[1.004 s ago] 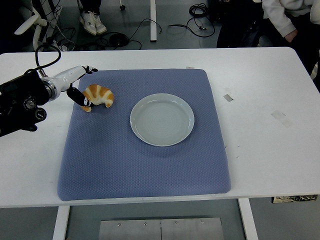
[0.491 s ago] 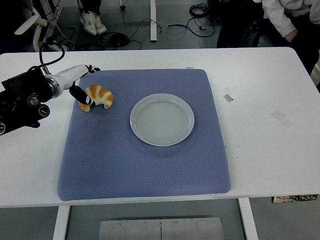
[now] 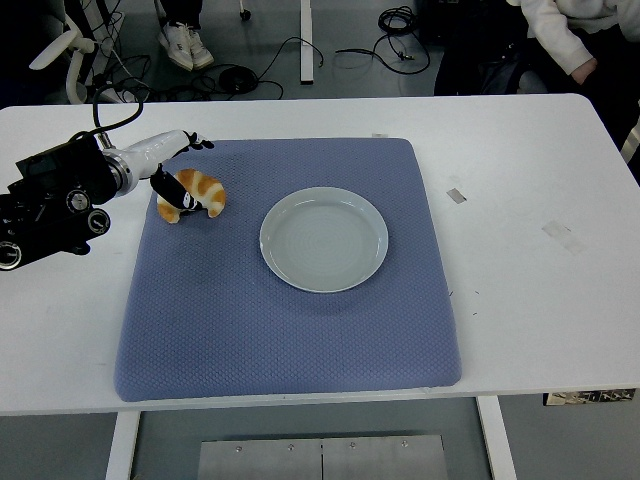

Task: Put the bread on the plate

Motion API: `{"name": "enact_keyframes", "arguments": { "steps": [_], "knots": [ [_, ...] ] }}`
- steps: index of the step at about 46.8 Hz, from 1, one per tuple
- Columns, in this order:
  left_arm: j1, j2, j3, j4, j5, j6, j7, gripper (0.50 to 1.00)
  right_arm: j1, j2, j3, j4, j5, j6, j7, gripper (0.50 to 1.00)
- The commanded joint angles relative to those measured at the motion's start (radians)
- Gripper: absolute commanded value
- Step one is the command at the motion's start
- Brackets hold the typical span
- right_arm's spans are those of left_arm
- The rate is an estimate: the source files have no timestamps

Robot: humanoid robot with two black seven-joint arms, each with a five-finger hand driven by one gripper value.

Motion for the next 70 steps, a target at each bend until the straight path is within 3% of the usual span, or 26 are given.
{"name": "enact_keyframes", "arguments": {
  "steps": [1, 8, 23, 51, 70],
  "knots": [
    [0.003, -0.001, 0.002, 0.0, 0.001, 0.0, 0.0, 0.908, 0.0, 0.0, 0.0, 0.0, 0.0, 0.0, -0.001, 1.0],
    [0.009, -0.001, 0.002, 0.002, 0.002, 0.002, -0.003, 0.907, 0.0, 0.0, 0.0, 0.0, 0.0, 0.0, -0.001, 1.0],
    [0.009, -0.003, 0.023, 0.015, 0.004, 0.008, -0.009, 0.854, 0.0, 0.0, 0.0, 0.0, 0.0, 0.0, -0.001, 1.0],
    [0.017, -0.041, 0.029, 0.054, 0.011, 0.011, -0.032, 0.852, 0.0, 0.0, 0.0, 0.0, 0.0, 0.0, 0.001, 1.0],
    [0.017, -0.041, 0.051, 0.054, 0.011, 0.014, -0.052, 0.755, 0.0, 0.0, 0.0, 0.0, 0.0, 0.0, 0.001, 1.0]
  ]
}}
